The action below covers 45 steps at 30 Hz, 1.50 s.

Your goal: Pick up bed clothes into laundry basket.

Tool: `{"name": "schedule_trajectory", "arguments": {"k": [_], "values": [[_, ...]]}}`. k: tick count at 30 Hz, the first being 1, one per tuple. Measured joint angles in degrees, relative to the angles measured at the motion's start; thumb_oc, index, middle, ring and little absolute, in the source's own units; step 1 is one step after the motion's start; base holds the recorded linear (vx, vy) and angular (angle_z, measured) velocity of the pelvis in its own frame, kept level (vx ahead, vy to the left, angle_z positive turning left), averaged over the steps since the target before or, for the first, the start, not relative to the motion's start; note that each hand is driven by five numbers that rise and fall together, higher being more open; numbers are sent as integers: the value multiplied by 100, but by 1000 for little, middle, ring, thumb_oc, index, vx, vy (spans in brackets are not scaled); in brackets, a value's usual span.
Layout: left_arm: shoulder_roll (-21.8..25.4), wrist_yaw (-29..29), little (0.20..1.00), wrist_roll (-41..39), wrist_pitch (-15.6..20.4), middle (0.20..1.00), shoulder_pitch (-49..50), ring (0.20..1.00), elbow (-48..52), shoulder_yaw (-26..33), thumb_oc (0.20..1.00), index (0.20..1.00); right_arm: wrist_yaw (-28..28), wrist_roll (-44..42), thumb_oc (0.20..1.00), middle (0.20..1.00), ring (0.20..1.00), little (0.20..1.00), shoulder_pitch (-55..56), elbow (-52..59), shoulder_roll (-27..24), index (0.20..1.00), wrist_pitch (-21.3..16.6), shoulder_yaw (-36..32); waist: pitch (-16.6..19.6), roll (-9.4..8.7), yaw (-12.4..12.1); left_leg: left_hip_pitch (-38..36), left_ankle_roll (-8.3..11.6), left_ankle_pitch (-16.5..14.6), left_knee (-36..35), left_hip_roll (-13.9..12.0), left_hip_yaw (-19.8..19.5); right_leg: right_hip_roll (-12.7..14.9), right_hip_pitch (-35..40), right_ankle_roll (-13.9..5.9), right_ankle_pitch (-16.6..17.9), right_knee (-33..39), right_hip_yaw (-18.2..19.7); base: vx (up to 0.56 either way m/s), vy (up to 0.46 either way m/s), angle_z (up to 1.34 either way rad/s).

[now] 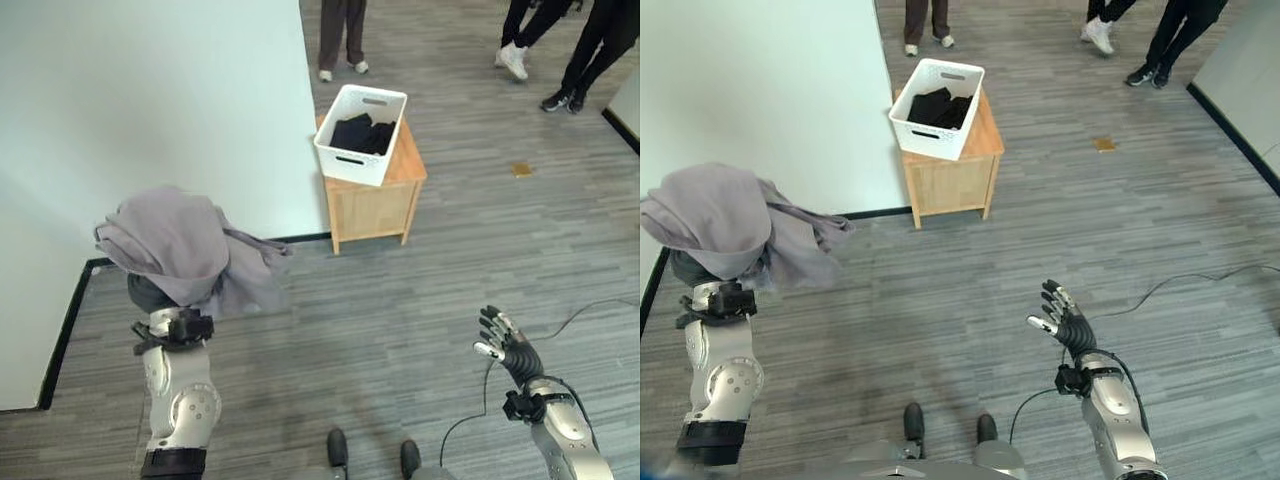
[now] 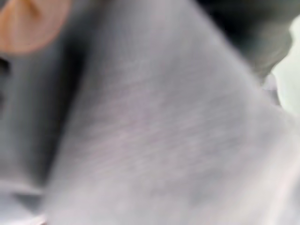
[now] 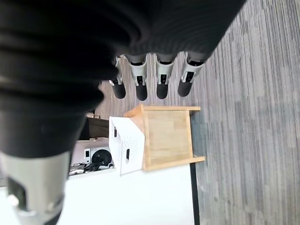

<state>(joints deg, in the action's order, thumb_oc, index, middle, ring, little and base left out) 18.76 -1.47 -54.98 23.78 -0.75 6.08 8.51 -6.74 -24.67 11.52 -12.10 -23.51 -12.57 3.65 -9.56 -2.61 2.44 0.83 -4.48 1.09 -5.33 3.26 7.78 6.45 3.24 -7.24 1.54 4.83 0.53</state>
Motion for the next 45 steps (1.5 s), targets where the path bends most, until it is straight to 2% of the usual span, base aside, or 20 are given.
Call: {"name": "schedule_trajectory", "arguments": {"k": [2,6,11,17,19,20,21,22,23,25,27,28,31,34,35,37,38,40,43,45], "values": [[-18,4,200,-1,-11,200,3,200,-7,5,200,200,2,6,1000,1000,1000,1000,-22,-57,-12,1000,24,-64,2,73,35,12,7,-9,-1,-56,16,-43,-153,2,-45,-288,-11,36,54,-13],[37,87,200,9,-71,200,-215,200,-207,-126,200,200,21,135,1000,1000,1000,1000,-144,7,-65,1000,41,-71,-113,401,169,-93,-37,-91,0,-345,170,-164,-1927,-375,-369,-3323,-200,150,20,-34],[18,115,200,29,-142,200,-110,200,-273,-244,200,200,26,226,1000,1000,1000,1000,-294,63,-76,1000,52,116,-11,376,94,-317,128,-341,-6,-340,723,590,-2716,-286,-464,-1596,-1618,391,-193,-44],[-101,101,200,9,-324,200,-266,200,-655,-848,200,200,54,226,1000,1000,1000,1000,-120,-101,-59,1000,99,115,354,173,289,-711,680,-842,493,-657,469,376,-2016,84,-322,-1660,-1177,324,-279,21],[-353,21,200,-7,-340,200,-154,200,-818,-960,200,200,188,206,1000,1000,1000,1000,-166,-437,-195,1000,50,101,565,363,280,-60,978,-1245,2807,-1421,128,-268,-1459,412,-669,-1495,-1337,529,-703,-33],[-380,-33,200,-167,-418,200,-366,200,-895,-1105,200,200,196,106,1000,1000,1000,1000,-158,-548,-217,1000,74,32,576,402,194,723,847,-941,4264,-1599,-135,-457,-1489,925,-807,-1755,-1334,550,-664,-33],[-445,-88,200,-304,-464,200,-546,200,-902,-1280,200,200,213,28,1000,1000,1000,1000,-19,-480,-203,1000,123,-137,537,330,116,1632,352,210,5763,-1798,-309,-564,-1482,1046,-860,-1838,-1263,206,-185,-13],[-507,-147,200,-346,-456,200,-540,200,-913,-1335,200,200,243,-32,1000,1000,1000,1000,3,-463,-223,1000,141,-122,496,223,58,2032,380,547,6237,-1779,-516,-552,-1407,1083,-897,-1821,-1121,214,-151,-62],[-465,-188,200,-361,-491,200,-510,200,-1040,-1429,200,200,257,-61,1000,1000,1000,1000,-60,-446,-273,1000,166,61,377,-28,-98,2240,645,303,6317,-1464,-670,-479,-1186,1045,-847,-1736,-963,348,-133,-109],[-298,-169,200,-474,-620,200,-444,200,-1288,-1437,200,200,244,-58,1000,1000,1000,1000,-170,-265,-384,1000,155,369,352,-252,-61,2575,772,238,5437,-1095,-623,-516,-511,965,-927,-1111,-972,488,-109,-99],[-280,-233,200,-519,-691,200,-489,200,-1357,-1479,200,200,252,-63,1000,1000,1000,1000,-180,-210,-367,1000,194,287,316,-161,-12,2851,829,201,3758,-874,-206,-659,-105,878,-966,-758,-1152,686,-31,-72],[-286,-316,200,-513,-772,200,-380,200,-1376,-1477,200,200,245,-63,1000,1000,1000,1000,-248,-249,-452,1000,204,315,294,49,-20,2534,810,195,1724,-663,9,-884,332,848,-1004,-353,-1186,658,-22,-98],[-305,-343,200,-509,-826,200,-215,200,-1433,-1425,200,200,232,-10,1000,1000,1000,1000,-234,-278,-483,1000,217,469,324,150,-115,2115,747,221,571,-62,808,-945,1067,523,-1326,-51,-1258,561,-28,-73],[-547,-337,200,-508,-832,200,-149,200,-1443,-1294,200,200,230,13,1000,1000,1000,1000,-33,-178,-526,1000,269,594,467,436,-68,1461,-341,56,1022,9,1888,-1301,1613,435,-1536,-560,-1039,470,104,-35],[-539,-356,200,-505,-835,200,-125,200,-1429,-1334,200,200,229,22,1000,1000,1000,1000,105,-194,-427,1000,262,586,615,585,-55,1161,-1176,480,726,57,1506,-1428,1580,309,-1673,-1165,-913,601,235,28],[-510,-300,200,-460,-940,200,-257,200,-1290,-1434,200,200,208,146,1000,1000,1000,1000,374,-63,-170,1000,334,722,617,282,59,448,-1005,80,455,412,1374,-852,485,81,-1247,-4204,-1441,212,114,56],[-467,-310,200,-449,-931,200,-316,200,-1292,-1427,200,200,139,215,1000,1000,1000,1000,415,33,-174,1000,355,796,620,194,53,223,-878,257,301,525,1200,-503,-172,57,-456,-5563,-1439,153,21,57],[-460,-213,200,-450,-890,200,-738,200,-1489,-1603,200,200,22,214,1000,1000,1000,1000,472,-11,-55,1000,326,530,407,218,233,-238,-908,-144,441,882,218,-204,-1734,156,-830,-7314,-624,361,-114,142],[-272,-206,200,-265,-991,200,-923,200,-1604,-1720,200,200,0,194,1000,1000,1000,1000,464,-102,-73,1000,439,361,231,603,650,-690,-677,-280,331,812,-730,-453,-2659,298,-1244,-6067,338,353,-239,197],[32,-171,200,-224,-993,200,-1174,200,-1660,-1692,200,200,-24,149,1000,1000,1000,1000,558,-229,-68,1000,442,298,225,572,714,-956,-361,-504,377,774,-1280,-344,-2602,155,-1120,-3095,989,284,-292,164]]}}
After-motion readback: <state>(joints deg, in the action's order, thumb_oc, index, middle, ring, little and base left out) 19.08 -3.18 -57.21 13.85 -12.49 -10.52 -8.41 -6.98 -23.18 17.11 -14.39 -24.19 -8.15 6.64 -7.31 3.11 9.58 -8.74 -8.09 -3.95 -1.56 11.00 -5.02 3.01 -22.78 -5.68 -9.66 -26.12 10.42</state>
